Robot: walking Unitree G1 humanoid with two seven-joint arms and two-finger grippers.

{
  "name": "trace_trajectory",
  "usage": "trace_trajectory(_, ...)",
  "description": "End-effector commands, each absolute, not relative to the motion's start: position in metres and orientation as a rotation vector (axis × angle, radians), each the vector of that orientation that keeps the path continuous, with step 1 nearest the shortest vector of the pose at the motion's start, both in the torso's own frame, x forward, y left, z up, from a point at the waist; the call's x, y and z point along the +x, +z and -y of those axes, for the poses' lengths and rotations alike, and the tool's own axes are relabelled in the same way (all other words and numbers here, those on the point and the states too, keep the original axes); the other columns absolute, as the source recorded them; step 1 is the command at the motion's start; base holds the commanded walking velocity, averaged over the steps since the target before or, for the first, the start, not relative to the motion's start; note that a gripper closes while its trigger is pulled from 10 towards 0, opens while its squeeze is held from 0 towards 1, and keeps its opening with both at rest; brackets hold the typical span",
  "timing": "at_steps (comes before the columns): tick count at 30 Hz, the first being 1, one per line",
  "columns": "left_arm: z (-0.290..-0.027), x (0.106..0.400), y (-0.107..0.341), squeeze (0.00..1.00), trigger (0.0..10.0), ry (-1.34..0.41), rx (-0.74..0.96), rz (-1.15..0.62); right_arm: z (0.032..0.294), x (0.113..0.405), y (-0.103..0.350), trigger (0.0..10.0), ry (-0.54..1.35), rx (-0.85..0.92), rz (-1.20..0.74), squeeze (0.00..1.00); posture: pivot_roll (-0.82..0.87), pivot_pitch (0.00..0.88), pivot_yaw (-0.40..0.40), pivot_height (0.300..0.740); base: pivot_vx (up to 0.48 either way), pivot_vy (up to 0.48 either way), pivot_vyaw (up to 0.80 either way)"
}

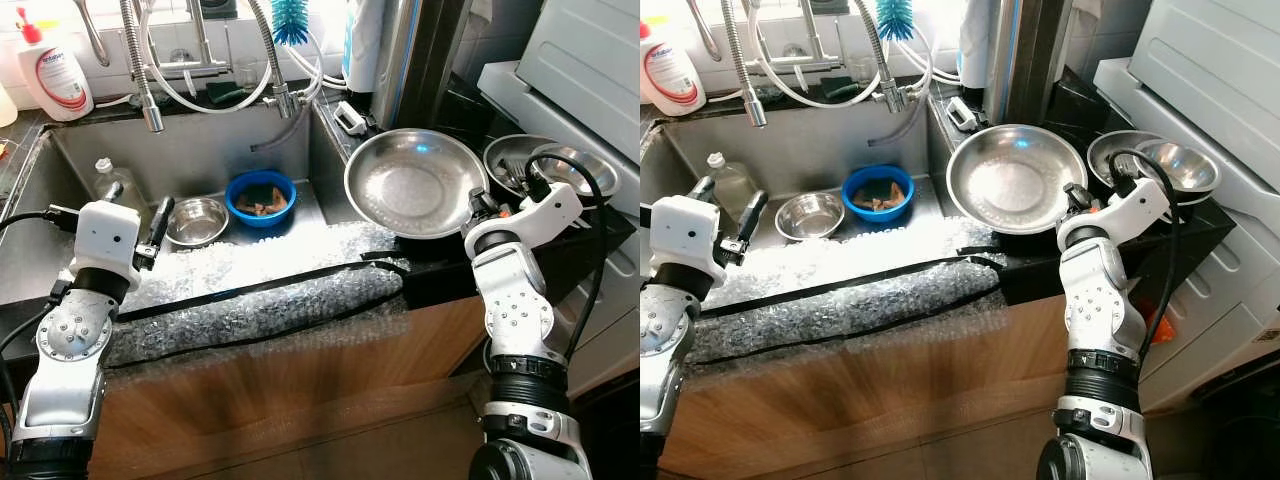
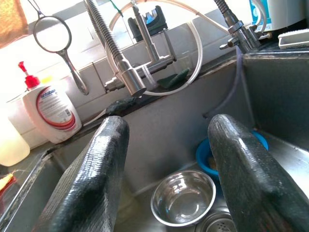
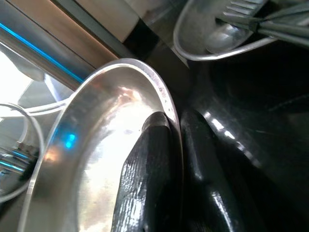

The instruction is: Kitchen organization

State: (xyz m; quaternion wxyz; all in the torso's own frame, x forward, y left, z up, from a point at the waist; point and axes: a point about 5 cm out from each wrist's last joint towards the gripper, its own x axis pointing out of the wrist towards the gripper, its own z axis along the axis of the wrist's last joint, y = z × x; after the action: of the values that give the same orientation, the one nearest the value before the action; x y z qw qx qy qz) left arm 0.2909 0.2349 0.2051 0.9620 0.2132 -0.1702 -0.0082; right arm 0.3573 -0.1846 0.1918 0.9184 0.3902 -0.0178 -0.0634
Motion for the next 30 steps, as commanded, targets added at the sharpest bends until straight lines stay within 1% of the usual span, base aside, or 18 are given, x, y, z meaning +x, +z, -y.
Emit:
trace_trajectory(1,-0.236,0.293,0.207,0.0,10.0,-0.016,0.469,0.349,0.179,0.358,0.203,9.5,-0.072,0.827,0.095,0.0,0.06,0.083,-0.022,0.74,0.0,0.0,0.0)
trace_trajectory(2,-0.236,0.293,0.207,0.0,10.0,-0.014,0.472,0.35,0.176,0.357,0.207,10.0,-0.046,0.842,0.124,0.0,0.06,0.081,-0.022,0.74,0.0,0.0,0.0)
trace_trajectory(10,-0.237,0.293,0.207,0.0,10.0,-0.01,0.492,0.352,0.173,0.358,0.207,10.0,-0.021,0.901,0.147,0.0,0.06,0.08,-0.024,0.74,0.0,0.0,0.0)
trace_trajectory(13,-0.237,0.294,0.207,0.0,10.0,-0.009,0.511,0.356,0.168,0.356,0.213,10.0,0.034,0.955,0.21,0.0,0.07,0.081,-0.025,0.74,0.0,0.0,0.0)
trace_trajectory(16,-0.236,0.294,0.209,0.0,10.0,0.002,0.527,0.373,0.162,0.352,0.229,10.0,0.127,0.967,0.314,0.0,0.07,0.084,-0.026,0.74,0.0,0.0,0.0)
trace_trajectory(19,-0.234,0.295,0.215,0.0,10.0,0.013,0.547,0.397,0.16,0.35,0.234,10.0,0.156,0.962,0.343,0.0,0.06,0.086,-0.026,0.74,0.0,0.0,0.0)
trace_trajectory(23,-0.23,0.295,0.228,0.0,10.0,0.015,0.555,0.441,0.155,0.345,0.244,10.0,0.216,0.926,0.403,0.0,0.06,0.088,-0.027,0.74,0.0,0.0,0.0)
trace_trajectory(25,-0.226,0.296,0.235,0.0,10.0,-0.003,0.492,0.454,0.154,0.343,0.249,10.0,0.246,0.86,0.438,0.0,0.06,0.089,-0.027,0.74,0.0,0.0,0.0)
trace_trajectory(26,-0.226,0.296,0.236,0.0,10.0,-0.008,0.484,0.455,0.153,0.342,0.25,10.0,0.253,0.847,0.444,0.0,0.06,0.089,-0.027,0.74,0.0,0.0,0.0)
trace_trajectory(28,-0.224,0.296,0.241,0.0,10.0,-0.02,0.476,0.46,0.151,0.338,0.255,10.0,0.313,0.737,0.473,0.0,0.06,0.091,-0.028,0.74,0.0,0.0,0.0)
trace_trajectory(30,-0.224,0.296,0.242,0.0,10.0,-0.021,0.469,0.461,0.151,0.336,0.256,10.0,0.335,0.704,0.478,0.0,0.06,0.092,-0.029,0.74,0.0,0.0,0.0)
